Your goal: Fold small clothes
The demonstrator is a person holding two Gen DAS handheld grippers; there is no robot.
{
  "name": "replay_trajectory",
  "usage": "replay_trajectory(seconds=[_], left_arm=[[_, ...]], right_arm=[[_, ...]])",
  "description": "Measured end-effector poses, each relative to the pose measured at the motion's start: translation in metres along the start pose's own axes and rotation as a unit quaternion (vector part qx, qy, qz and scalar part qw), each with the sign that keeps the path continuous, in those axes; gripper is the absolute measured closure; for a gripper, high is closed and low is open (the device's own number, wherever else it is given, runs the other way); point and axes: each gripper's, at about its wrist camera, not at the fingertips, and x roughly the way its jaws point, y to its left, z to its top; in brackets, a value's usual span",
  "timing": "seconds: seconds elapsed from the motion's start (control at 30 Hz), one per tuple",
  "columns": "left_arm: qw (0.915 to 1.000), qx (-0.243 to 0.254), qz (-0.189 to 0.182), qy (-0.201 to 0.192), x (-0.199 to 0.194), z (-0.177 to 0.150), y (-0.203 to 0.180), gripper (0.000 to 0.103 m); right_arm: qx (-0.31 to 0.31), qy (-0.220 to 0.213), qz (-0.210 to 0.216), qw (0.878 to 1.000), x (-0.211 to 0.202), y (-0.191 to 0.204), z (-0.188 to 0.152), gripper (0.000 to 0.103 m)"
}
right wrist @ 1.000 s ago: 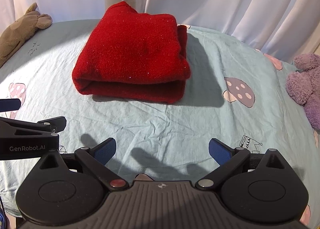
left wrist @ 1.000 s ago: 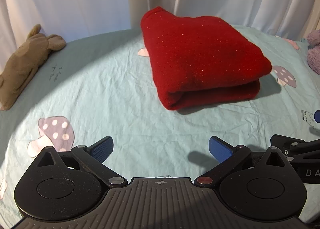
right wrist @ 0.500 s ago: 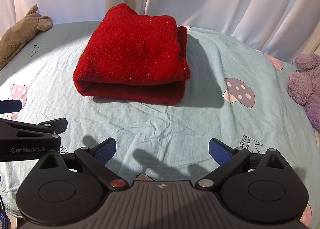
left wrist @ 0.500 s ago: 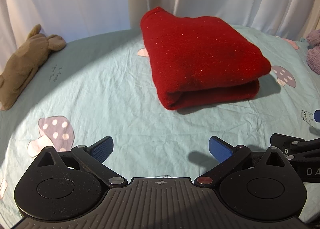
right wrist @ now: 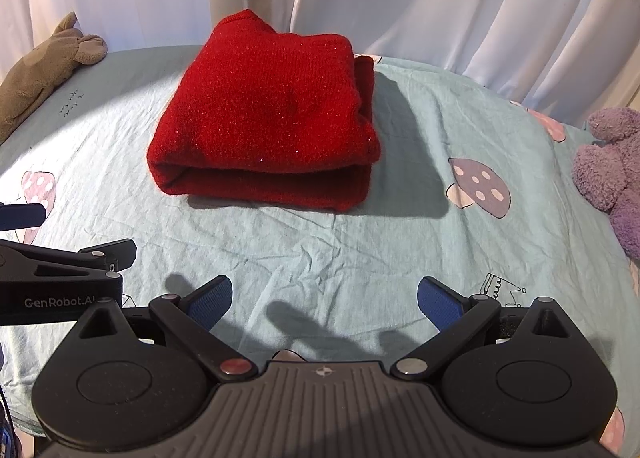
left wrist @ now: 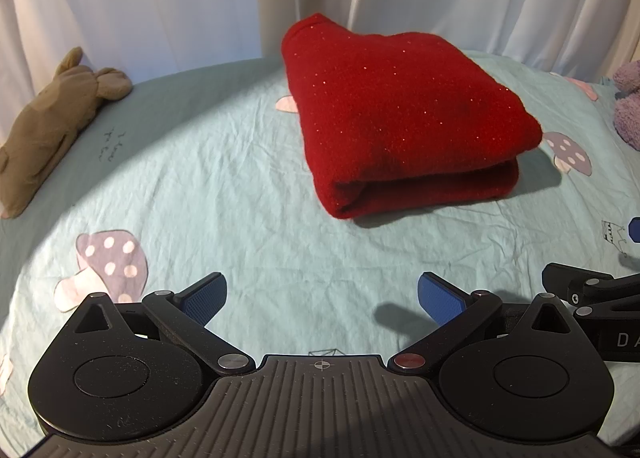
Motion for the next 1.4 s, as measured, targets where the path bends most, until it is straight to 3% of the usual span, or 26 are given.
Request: replay_trajectory(seconds=[1.4], left_arm=[[0.9999,-0.012,-0.002,-0.001,-0.0036,0.0000,-0.0044,0.000]], right_arm=[[0.003,-0.013,0.003,1.000,-0.0034,-0.0009,0.0015,0.004]])
